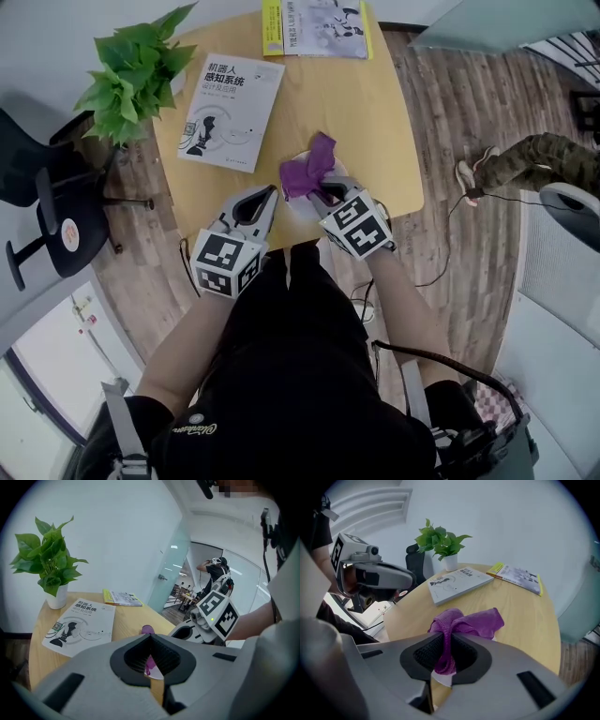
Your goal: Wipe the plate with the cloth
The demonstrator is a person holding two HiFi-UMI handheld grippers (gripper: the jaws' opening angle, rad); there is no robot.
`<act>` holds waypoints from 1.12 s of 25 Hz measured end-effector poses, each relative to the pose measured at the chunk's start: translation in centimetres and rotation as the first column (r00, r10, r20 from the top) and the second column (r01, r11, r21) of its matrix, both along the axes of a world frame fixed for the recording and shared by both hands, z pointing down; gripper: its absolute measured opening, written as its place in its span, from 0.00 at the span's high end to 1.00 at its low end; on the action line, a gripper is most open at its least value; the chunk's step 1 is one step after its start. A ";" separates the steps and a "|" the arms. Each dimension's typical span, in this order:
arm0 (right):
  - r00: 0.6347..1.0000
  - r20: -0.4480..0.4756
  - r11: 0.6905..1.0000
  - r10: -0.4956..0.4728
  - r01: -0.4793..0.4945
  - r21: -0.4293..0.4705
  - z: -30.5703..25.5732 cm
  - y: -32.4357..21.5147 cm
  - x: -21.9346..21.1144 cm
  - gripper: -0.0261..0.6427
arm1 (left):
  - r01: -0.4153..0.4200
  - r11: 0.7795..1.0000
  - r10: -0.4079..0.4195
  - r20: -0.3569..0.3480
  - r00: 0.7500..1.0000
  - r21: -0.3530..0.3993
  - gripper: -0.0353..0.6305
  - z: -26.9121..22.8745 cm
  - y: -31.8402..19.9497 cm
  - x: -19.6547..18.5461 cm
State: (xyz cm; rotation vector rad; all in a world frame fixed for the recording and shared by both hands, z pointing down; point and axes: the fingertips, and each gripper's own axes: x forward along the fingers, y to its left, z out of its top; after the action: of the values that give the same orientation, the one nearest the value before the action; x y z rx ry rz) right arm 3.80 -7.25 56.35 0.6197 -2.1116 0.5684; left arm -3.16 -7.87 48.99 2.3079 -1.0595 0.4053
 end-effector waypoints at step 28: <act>0.990 0.048 0.988 0.136 -0.139 0.071 -6.3 -0.5 7.7 0.90 | -0.022 1.000 0.022 -0.005 1.000 0.006 0.94 0.1 -0.4 0.5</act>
State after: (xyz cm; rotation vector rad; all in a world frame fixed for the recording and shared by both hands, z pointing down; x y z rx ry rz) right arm 11.48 -7.77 50.03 0.8071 -2.1490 0.5862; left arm -2.66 -8.23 49.07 2.3266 -1.0348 0.4046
